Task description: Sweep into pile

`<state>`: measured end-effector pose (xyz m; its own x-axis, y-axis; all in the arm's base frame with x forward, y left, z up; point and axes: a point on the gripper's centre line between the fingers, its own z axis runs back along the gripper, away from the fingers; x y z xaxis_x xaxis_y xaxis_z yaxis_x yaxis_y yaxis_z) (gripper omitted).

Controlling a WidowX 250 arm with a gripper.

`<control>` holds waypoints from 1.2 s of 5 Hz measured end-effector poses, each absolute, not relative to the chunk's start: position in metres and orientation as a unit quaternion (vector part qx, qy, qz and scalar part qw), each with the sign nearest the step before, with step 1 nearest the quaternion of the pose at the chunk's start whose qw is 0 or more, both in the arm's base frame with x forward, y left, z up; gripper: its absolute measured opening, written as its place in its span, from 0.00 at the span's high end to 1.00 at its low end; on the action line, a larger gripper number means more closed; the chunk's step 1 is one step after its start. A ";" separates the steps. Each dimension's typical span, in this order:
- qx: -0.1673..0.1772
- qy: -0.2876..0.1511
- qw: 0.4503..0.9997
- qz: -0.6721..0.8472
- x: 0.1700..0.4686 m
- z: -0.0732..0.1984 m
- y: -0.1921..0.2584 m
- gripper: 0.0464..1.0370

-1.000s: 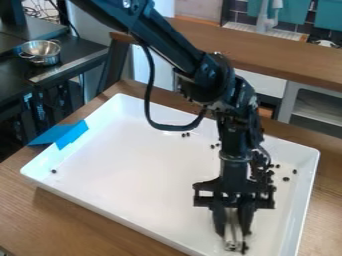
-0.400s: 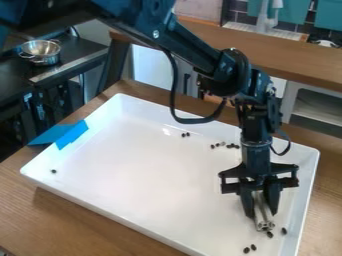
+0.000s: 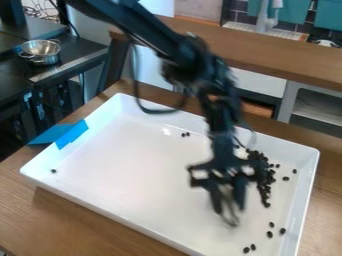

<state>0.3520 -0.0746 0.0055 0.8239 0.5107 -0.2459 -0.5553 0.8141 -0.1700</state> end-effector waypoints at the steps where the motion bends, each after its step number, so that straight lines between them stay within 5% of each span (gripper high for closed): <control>1: -0.143 0.079 0.945 0.283 0.354 0.056 -0.017 0.66; 2: -0.104 0.076 0.957 0.261 0.353 0.076 0.021 0.66; 3: -0.029 0.061 0.967 0.247 0.351 0.076 0.064 0.66; 4: 0.036 0.084 0.969 0.228 0.357 0.039 0.085 0.66; 6: 0.078 0.085 0.974 0.193 0.374 0.009 0.085 0.66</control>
<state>0.3738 0.0854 0.0094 0.9114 0.3890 -0.1346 -0.3626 0.9134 0.1851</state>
